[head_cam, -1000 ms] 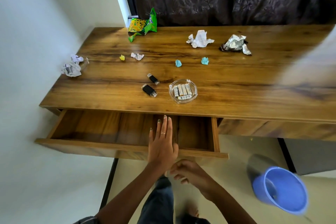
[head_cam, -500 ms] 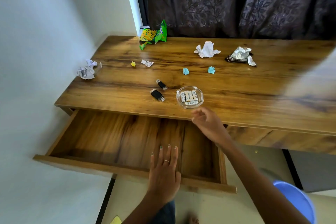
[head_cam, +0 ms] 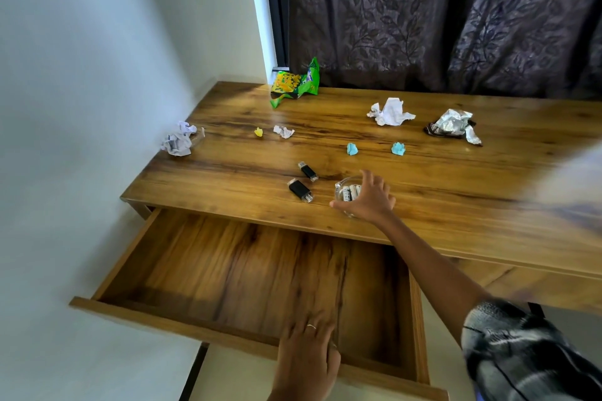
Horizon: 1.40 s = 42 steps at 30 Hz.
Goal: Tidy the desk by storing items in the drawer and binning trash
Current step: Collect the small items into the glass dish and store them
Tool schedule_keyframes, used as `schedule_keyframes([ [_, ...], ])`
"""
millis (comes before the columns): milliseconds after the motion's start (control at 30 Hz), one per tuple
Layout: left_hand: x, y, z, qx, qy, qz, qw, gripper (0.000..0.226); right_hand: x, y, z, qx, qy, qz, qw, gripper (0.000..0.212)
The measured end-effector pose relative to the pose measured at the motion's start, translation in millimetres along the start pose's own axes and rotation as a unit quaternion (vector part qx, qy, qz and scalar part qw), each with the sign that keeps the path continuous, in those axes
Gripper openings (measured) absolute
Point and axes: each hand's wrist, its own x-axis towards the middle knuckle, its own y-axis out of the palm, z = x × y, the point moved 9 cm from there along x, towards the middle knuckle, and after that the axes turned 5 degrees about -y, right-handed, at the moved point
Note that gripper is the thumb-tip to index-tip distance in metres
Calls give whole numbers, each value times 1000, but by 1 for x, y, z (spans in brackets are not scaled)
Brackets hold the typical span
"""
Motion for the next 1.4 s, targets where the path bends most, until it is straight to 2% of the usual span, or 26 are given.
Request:
schedule_keyframes([
  [233,3,0,1,-48,-2,-28,998,26,-32,3,-3,-21,-34,-9,999,102],
  [400,4,0,3,-57,-15,-36,998,28,-78,-6,-10,76,-38,-13,996,94],
  [467,4,0,3,-44,-20,-49,998,33,-102,-7,-10,119,-48,3,992,92],
  [533,4,0,2,-27,-23,-54,998,48,-125,-1,-7,124,-72,41,989,93],
  [600,4,-3,1,-31,-22,-63,997,59,-144,14,-8,100,-98,85,986,95],
  [667,3,-6,0,-33,-22,-77,996,54,-158,38,-15,80,-106,132,982,96],
  [800,0,-8,0,-30,-33,-76,996,53,-172,83,-47,54,-60,207,975,99],
  [867,0,-6,1,-23,-47,-63,997,46,-174,97,-58,27,-48,227,972,101],
  [1233,-2,-3,1,-27,-43,-66,997,32,-170,120,-65,-81,-47,188,978,98],
  [1400,0,-2,0,-20,-40,-64,997,32,-179,121,-56,-171,-131,188,958,79],
])
